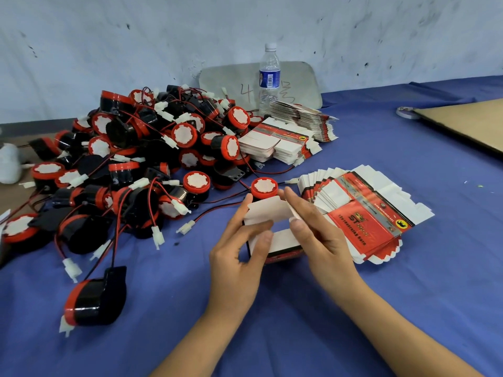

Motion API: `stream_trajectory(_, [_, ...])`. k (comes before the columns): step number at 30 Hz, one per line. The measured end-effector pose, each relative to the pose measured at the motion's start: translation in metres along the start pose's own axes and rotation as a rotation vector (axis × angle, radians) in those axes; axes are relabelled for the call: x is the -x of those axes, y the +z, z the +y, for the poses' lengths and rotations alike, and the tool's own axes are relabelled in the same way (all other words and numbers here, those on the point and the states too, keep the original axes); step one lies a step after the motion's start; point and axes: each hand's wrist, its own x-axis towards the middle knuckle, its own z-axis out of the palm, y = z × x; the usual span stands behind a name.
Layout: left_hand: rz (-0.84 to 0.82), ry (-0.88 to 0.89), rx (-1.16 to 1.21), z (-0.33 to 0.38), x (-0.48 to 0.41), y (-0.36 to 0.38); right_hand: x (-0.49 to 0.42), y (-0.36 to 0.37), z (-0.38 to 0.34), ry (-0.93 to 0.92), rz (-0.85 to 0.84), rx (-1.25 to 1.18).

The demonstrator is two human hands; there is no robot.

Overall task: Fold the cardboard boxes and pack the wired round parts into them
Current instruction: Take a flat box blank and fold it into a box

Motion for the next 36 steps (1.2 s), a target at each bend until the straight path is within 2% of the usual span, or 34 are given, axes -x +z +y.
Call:
stream_trajectory(2, [0.009, -0.098, 0.087, 0.001, -0.001, 0.000, -0.001, 0.001, -0.001, -0.009, -0.009, -0.025])
stream_trajectory(10, [0.003, -0.128, 0.078, 0.000, -0.001, -0.001, 0.001, 0.006, -0.001, 0.030, 0.121, -0.116])
stream_trajectory(13, [0.006, -0.147, 0.024, 0.000, 0.001, -0.002, 0.003, 0.006, 0.001, 0.050, 0.157, -0.050])
stream_trajectory(16, [0.030, -0.103, 0.024, 0.003, 0.002, -0.001, 0.002, 0.004, 0.001, 0.104, 0.187, 0.054])
stream_trajectory(19, [0.081, -0.096, 0.122, 0.004, 0.003, 0.000, -0.002, 0.001, 0.002, 0.162, 0.209, 0.128])
stream_trajectory(23, [0.104, -0.003, 0.210, 0.007, 0.007, 0.003, -0.003, 0.001, -0.001, 0.166, 0.273, 0.030])
stream_trajectory(26, [0.111, 0.118, 0.084, 0.008, 0.013, 0.006, -0.003, 0.000, -0.008, 0.169, 0.370, -0.111])
stream_trajectory(30, [0.084, 0.207, -0.060, 0.012, 0.014, 0.007, -0.005, -0.001, -0.012, 0.263, 0.481, -0.207])
stream_trajectory(34, [-0.048, 0.281, -0.272, 0.012, 0.016, 0.013, 0.001, 0.006, -0.018, 0.169, 0.357, -0.136])
stream_trajectory(36, [-0.001, 0.295, -0.310, 0.011, 0.015, 0.013, 0.004, 0.010, -0.019, 0.114, 0.255, -0.063])
